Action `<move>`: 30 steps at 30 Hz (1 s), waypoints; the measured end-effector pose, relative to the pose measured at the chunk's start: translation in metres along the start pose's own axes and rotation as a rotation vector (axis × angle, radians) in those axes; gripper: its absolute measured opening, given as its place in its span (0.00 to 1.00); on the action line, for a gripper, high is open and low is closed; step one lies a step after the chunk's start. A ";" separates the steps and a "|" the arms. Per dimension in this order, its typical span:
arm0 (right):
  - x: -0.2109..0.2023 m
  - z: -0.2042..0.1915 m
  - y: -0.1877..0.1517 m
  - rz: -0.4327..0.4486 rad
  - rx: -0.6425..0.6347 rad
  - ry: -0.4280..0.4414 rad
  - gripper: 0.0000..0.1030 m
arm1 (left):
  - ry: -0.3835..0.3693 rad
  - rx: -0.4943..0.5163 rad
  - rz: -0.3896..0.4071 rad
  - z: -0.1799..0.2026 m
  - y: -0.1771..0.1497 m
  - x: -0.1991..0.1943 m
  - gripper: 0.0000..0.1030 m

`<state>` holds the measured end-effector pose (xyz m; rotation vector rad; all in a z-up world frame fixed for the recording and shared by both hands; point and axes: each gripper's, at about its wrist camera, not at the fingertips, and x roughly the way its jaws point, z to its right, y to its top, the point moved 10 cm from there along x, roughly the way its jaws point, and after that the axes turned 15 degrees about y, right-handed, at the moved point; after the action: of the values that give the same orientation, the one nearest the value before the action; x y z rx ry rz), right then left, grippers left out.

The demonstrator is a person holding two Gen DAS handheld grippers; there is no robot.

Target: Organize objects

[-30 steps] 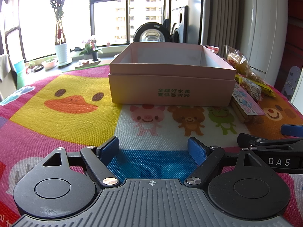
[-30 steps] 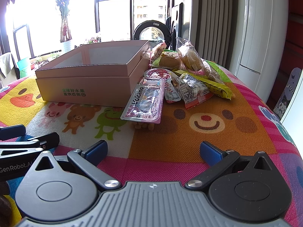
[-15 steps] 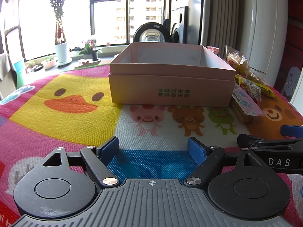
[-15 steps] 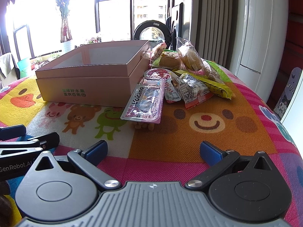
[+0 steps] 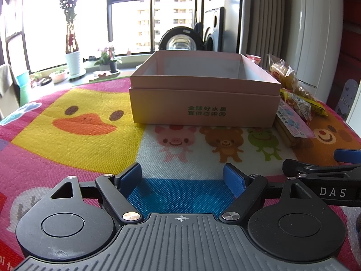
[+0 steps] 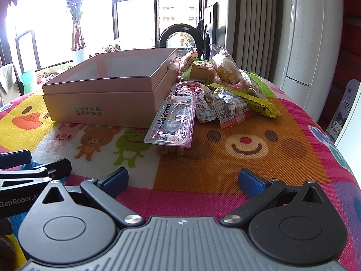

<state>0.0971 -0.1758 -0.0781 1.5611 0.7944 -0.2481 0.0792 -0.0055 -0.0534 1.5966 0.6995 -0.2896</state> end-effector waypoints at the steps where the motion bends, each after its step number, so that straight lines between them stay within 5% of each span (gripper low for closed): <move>1: 0.000 0.000 0.000 0.000 0.000 0.001 1.00 | 0.001 0.001 0.000 0.001 0.000 -0.001 0.83; 10: -0.001 0.001 0.000 -0.011 -0.003 0.001 1.00 | -0.001 -0.002 0.000 0.002 0.000 -0.002 0.83; 20: 0.003 0.002 0.002 -0.132 -0.007 0.034 1.00 | -0.031 0.041 -0.038 -0.003 0.004 0.009 0.83; 30: 0.006 0.001 0.005 -0.188 -0.023 0.035 1.00 | -0.037 -0.060 0.118 -0.040 0.100 0.043 0.80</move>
<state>0.1051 -0.1742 -0.0782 1.4739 0.9698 -0.3480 0.1628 0.0440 0.0096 1.5646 0.5777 -0.2089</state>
